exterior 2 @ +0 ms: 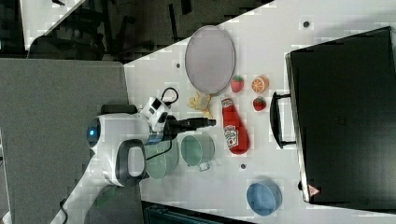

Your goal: Pick Ketchup from the table and place it in strainer.

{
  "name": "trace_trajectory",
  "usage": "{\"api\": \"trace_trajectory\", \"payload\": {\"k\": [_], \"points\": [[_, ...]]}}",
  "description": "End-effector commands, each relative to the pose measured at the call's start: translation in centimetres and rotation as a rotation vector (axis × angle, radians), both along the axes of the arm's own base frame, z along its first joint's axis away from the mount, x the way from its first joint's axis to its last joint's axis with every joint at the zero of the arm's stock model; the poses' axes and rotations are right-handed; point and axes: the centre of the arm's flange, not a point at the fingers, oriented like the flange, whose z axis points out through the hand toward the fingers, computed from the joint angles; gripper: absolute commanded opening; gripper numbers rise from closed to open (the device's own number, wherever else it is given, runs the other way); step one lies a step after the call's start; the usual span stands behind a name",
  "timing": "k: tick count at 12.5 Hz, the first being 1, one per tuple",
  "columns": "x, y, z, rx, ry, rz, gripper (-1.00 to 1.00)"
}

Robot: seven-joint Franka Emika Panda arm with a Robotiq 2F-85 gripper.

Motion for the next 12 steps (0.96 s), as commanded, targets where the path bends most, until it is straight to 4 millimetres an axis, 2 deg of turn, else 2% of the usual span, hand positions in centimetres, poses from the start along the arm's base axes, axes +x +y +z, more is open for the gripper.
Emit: {"api": "trace_trajectory", "payload": {"k": [1, 6, 9, 10, 12], "points": [[-1.4, -0.2, -5.0, 0.011, 0.029, 0.084, 1.0], [-2.1, -0.1, -11.2, 0.021, 0.007, 0.081, 1.0], [-2.7, -0.1, -14.2, 0.027, 0.008, 0.076, 1.0], [-2.8, -0.2, -14.9, 0.028, 0.013, 0.074, 0.92], [-2.9, -0.2, -15.4, 0.03, 0.015, 0.073, 0.43]]}}
